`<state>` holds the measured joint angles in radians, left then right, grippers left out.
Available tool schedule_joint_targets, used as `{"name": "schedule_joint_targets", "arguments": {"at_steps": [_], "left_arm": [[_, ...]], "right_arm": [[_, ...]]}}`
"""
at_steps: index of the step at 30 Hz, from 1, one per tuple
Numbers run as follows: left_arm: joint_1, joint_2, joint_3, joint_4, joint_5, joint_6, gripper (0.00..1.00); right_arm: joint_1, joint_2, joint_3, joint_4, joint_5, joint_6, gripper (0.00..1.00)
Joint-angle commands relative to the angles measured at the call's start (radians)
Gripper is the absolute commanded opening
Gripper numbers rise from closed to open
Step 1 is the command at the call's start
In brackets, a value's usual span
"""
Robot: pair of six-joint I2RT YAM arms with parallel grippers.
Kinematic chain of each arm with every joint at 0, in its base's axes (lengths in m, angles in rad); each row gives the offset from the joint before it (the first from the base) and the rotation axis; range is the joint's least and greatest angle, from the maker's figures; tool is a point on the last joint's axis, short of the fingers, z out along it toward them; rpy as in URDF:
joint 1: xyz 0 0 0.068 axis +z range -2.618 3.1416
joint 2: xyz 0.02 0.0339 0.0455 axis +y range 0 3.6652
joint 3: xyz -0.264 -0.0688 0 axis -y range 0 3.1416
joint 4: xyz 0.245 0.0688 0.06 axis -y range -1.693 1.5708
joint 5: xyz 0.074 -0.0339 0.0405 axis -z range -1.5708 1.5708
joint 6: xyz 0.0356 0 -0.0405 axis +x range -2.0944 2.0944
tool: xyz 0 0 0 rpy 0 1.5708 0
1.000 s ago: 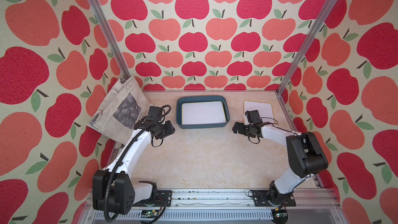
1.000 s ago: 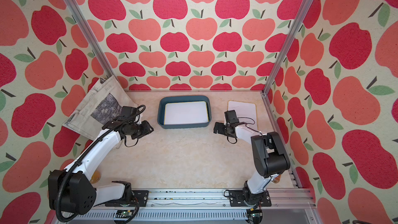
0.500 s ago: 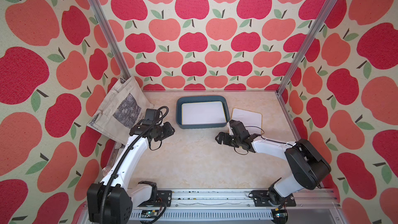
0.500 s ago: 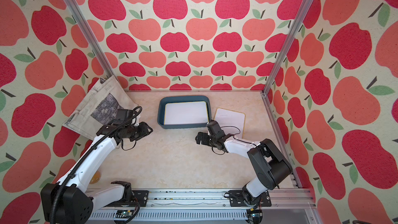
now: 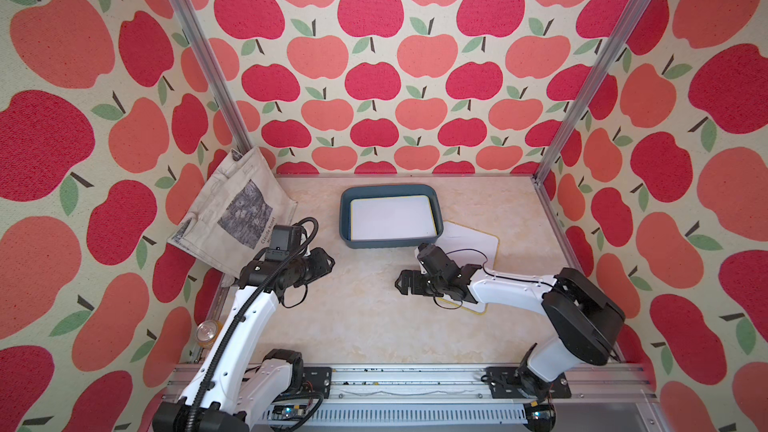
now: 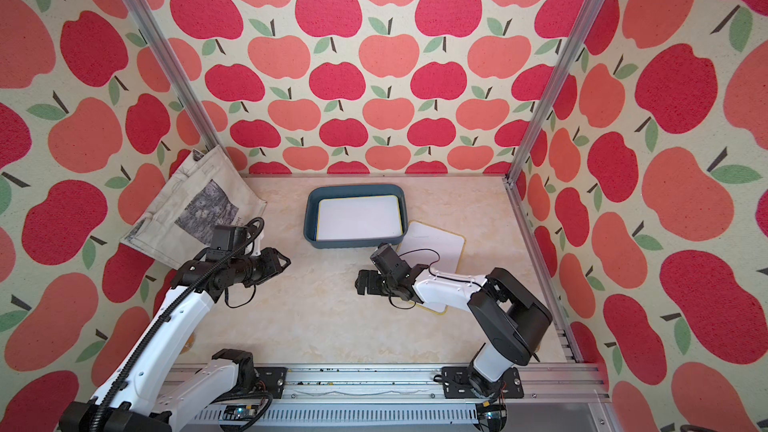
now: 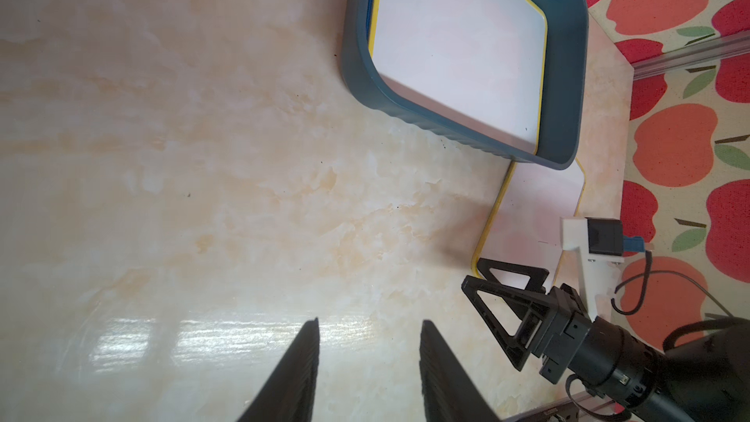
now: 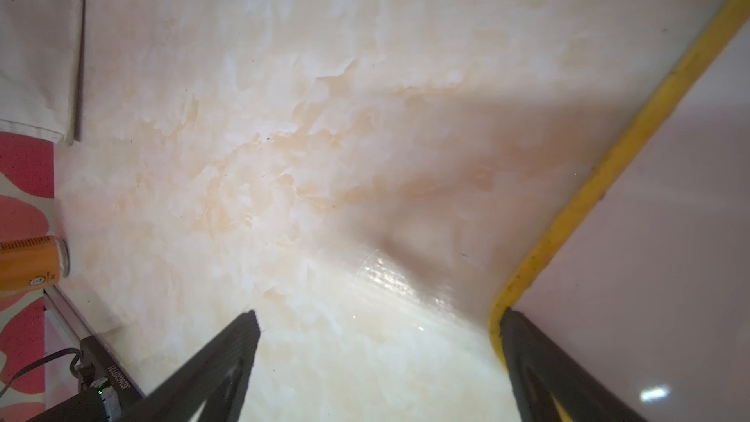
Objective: Put the whiteboard into the storage box
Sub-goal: Move the whiteboard to the center of the board.
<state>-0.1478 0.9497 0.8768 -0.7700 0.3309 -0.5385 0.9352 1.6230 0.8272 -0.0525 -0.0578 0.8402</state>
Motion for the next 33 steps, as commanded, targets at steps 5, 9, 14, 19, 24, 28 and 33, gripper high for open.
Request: {"name": "schedule_joint_targets", "arguments": {"at_steps": [5,9,14,19,24,28,33], "left_arm": [[0.007,-0.062,-0.038,-0.062,0.013,-0.026,0.44],[0.007,-0.074,-0.048,-0.072,0.016,-0.030,0.44],[0.004,-0.090,-0.067,-0.072,0.017,-0.044,0.44],[-0.005,-0.095,-0.094,-0.059,0.016,-0.068,0.44],[-0.046,-0.090,-0.125,-0.052,-0.017,-0.097,0.44],[-0.154,-0.064,-0.166,-0.023,-0.080,-0.178,0.44],[-0.307,-0.014,-0.227,0.094,-0.115,-0.316,0.45]], "right_arm": [[0.059,0.131,0.149,-0.074,-0.054,-0.027,0.97],[0.072,0.198,0.232,-0.044,-0.092,-0.040,0.97],[0.088,0.280,0.355,-0.028,-0.145,-0.056,0.97],[0.093,0.289,0.428,-0.055,-0.161,-0.088,0.96],[0.087,0.162,0.393,-0.211,-0.024,-0.213,0.97],[0.035,0.023,0.324,-0.377,0.170,-0.330,0.99],[-0.145,-0.082,0.238,-0.497,0.280,-0.416,0.99]]}}
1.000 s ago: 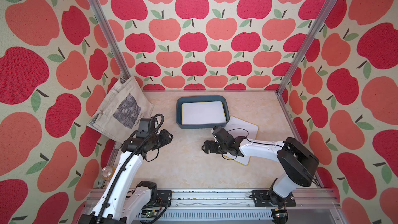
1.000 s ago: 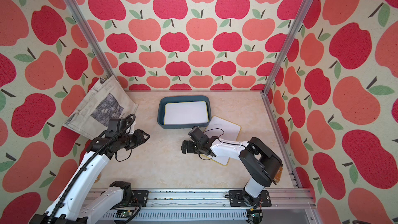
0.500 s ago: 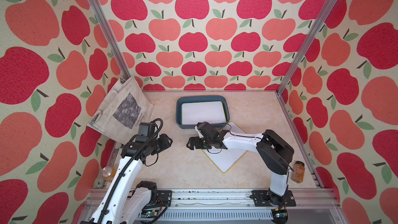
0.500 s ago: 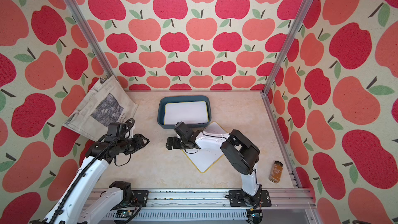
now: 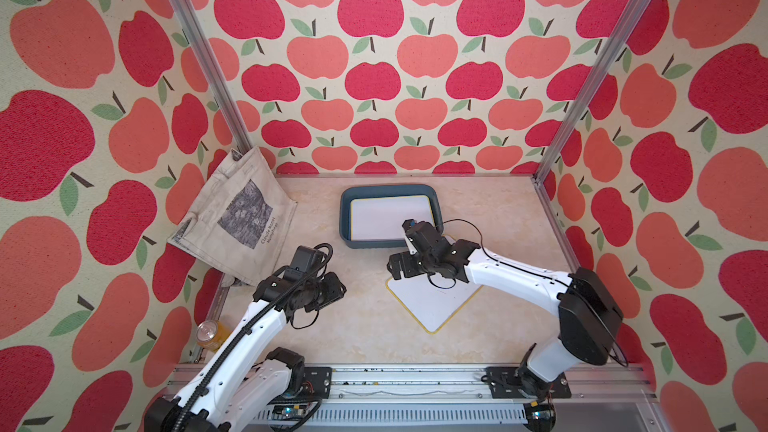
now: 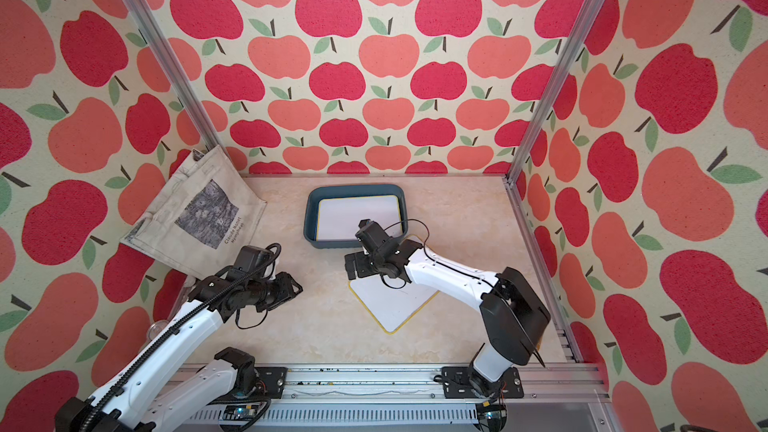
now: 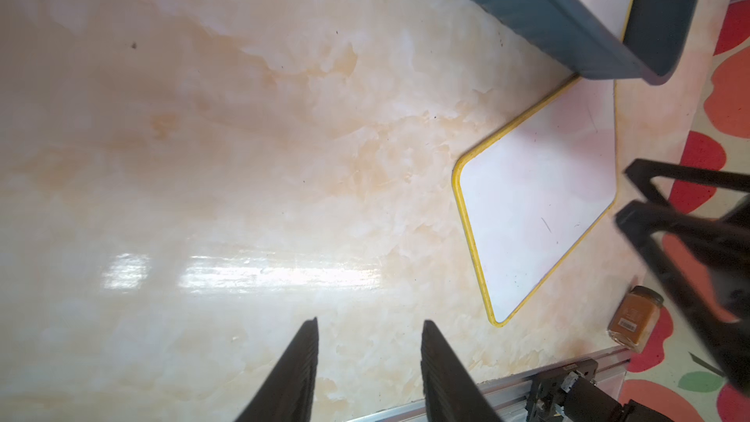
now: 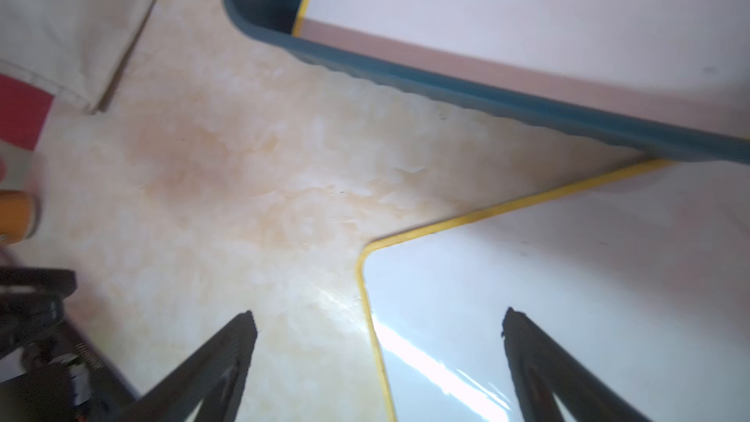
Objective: Put the whiteboard into the storage box
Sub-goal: Move the whiteboard to the center of the board.
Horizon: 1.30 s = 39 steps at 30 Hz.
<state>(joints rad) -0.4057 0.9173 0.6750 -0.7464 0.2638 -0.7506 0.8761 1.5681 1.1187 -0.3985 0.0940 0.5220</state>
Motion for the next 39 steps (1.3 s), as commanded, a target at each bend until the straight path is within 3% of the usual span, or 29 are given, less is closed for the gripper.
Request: {"name": "schedule_joint_targets", "arguments": {"at_steps": [1,8,12,16,28,39], "left_arm": [[-0.080,0.031,-0.029,0.086,-0.065,-0.121,0.45],[-0.211,0.079,-0.048,0.181,-0.142,-0.206,0.45],[-0.251,0.119,-0.069,0.240,-0.158,-0.246,0.45],[-0.272,0.167,-0.066,0.272,-0.148,-0.257,0.44],[-0.309,0.376,-0.052,0.404,-0.088,-0.291,0.44],[-0.313,0.522,-0.025,0.423,-0.063,-0.305,0.44]], "right_arm": [[-0.129,-0.042,-0.076,-0.148,0.130,-0.111,0.99],[-0.389,-0.065,-0.162,-0.063,0.066,-0.203,0.99],[-0.526,-0.030,-0.198,0.046,-0.098,-0.232,0.99],[-0.616,0.021,-0.199,0.081,-0.146,-0.222,0.99],[-0.644,0.162,-0.185,0.099,-0.317,-0.207,0.99],[-0.617,0.041,-0.347,0.076,-0.394,-0.139,0.99]]}}
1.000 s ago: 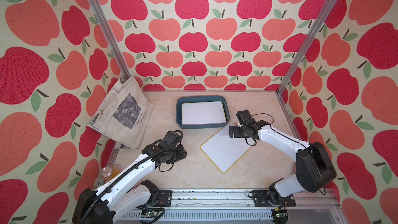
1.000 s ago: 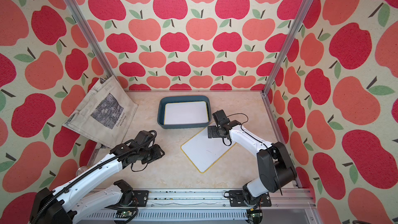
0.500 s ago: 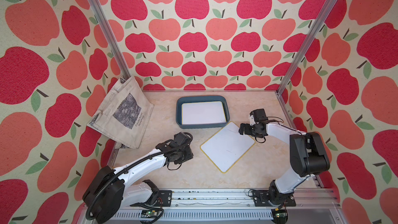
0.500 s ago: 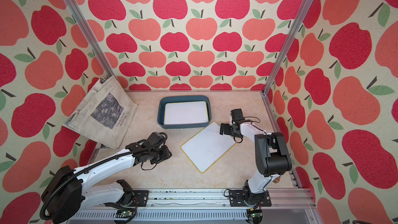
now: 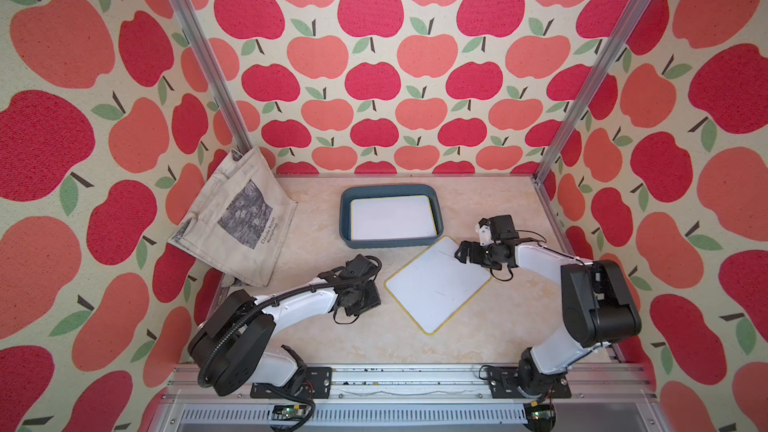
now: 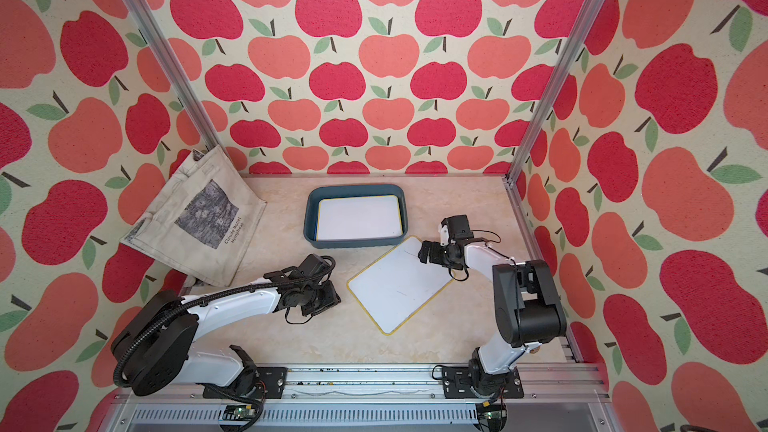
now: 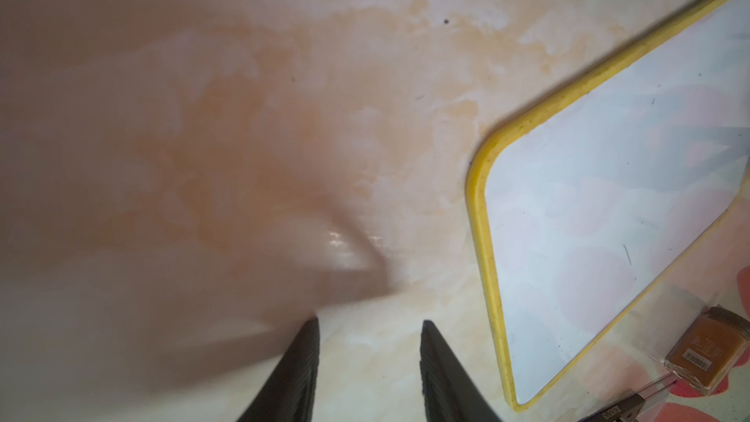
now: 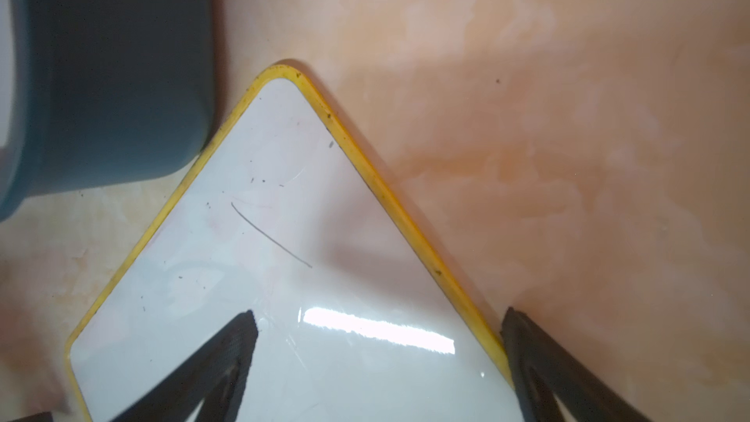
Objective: Put the whiteboard into the storage box
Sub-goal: Move the whiteboard to the center of the board.
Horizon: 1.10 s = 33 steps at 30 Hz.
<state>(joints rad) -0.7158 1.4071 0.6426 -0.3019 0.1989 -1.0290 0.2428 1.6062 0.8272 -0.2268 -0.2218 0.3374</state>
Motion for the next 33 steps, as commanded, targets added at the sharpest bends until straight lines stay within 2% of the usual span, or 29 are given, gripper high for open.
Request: {"name": "schedule_joint_targets", "arguments": {"at_steps": [1,12,17,21,27,33], "left_arm": [[-0.002,0.040,0.006,-0.025,0.000,-0.033,0.44],[0.001,0.130,0.020,-0.006,0.027,-0.028,0.44],[0.018,0.118,0.028,-0.044,-0.003,0.000,0.44],[0.086,0.078,0.009,-0.075,-0.011,0.052,0.44],[0.224,0.057,0.016,-0.124,0.054,0.209,0.44],[0.276,0.037,0.053,-0.188,0.066,0.335,0.44]], "right_arm": [[0.019,0.008,-0.060,-0.109,-0.092,0.048,0.99],[0.150,-0.109,-0.184,-0.099,-0.153,0.156,0.99],[0.214,-0.166,-0.203,-0.160,-0.123,0.160,0.99],[0.275,-0.202,-0.247,-0.134,-0.139,0.217,0.99],[0.414,-0.219,-0.277,-0.049,-0.152,0.337,0.99],[0.515,-0.246,-0.285,-0.013,-0.116,0.421,0.99]]}}
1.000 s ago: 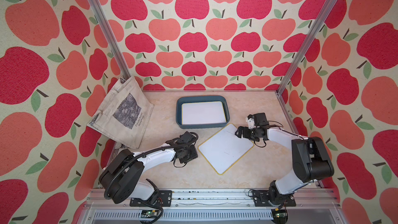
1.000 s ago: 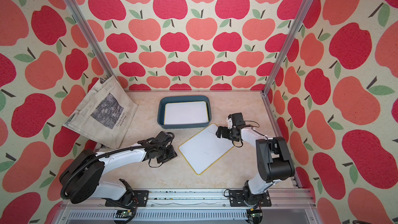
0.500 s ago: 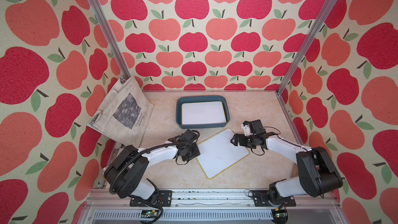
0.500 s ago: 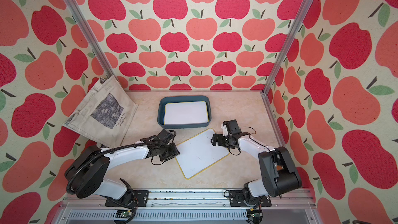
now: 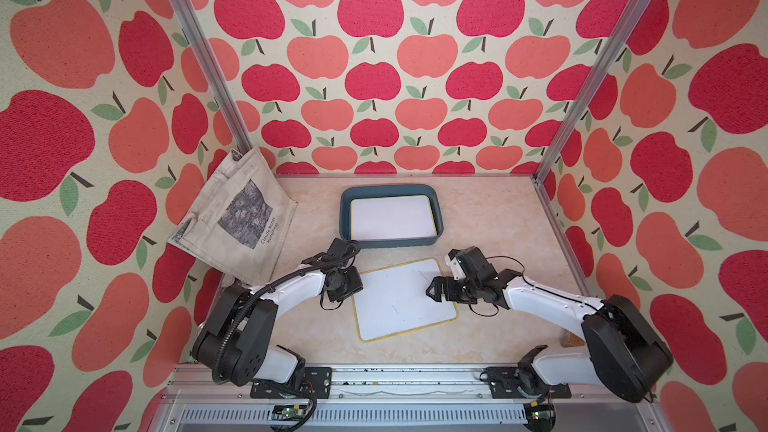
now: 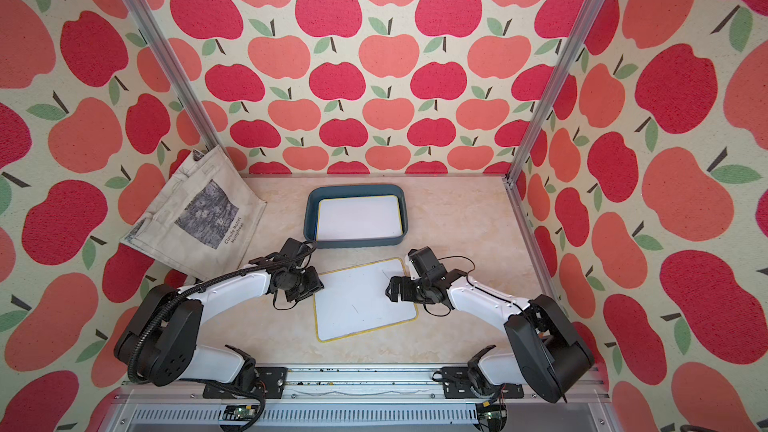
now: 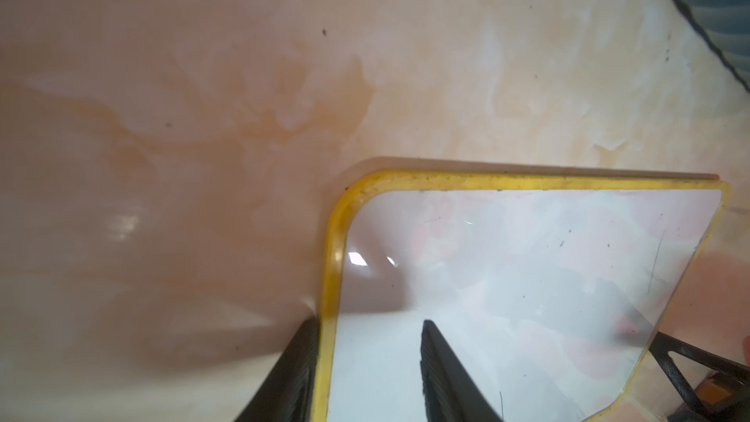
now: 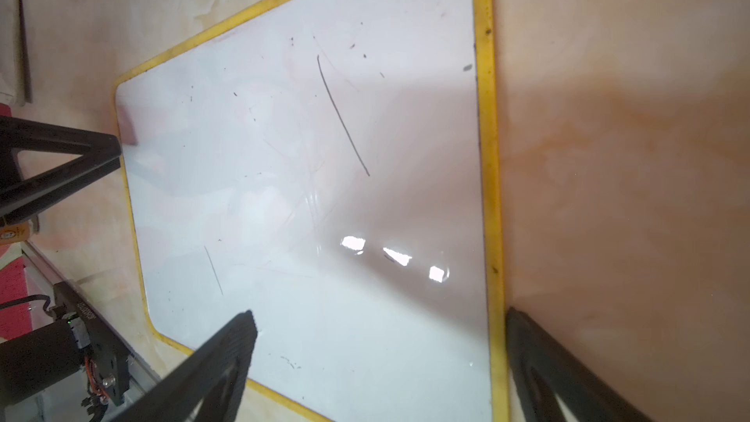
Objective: Put the whiteboard into the storage box
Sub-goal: Move the whiteboard to the center of the board.
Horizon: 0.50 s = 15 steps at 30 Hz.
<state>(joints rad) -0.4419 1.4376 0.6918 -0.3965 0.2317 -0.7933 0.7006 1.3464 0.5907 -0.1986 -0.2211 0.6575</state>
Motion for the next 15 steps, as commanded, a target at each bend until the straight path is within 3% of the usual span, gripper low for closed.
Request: {"name": "schedule_joint_targets", "arguments": {"at_steps": [1,9,15], "left_arm": [[0.013,0.006,0.018,-0.113,0.034,0.129,0.45],[0.043,-0.067,0.100,-0.364,-0.124,0.179,0.48],[0.001,-0.181,0.022,-0.402,-0.089,0.107,0.49]], "right_arm": [[0.064,0.008,-0.054,-0.039,-0.110,0.107,0.99],[0.059,-0.006,-0.001,-0.201,0.024,0.051,0.99],[0.036,0.021,0.037,-0.262,0.063,-0.001,0.99]]}}
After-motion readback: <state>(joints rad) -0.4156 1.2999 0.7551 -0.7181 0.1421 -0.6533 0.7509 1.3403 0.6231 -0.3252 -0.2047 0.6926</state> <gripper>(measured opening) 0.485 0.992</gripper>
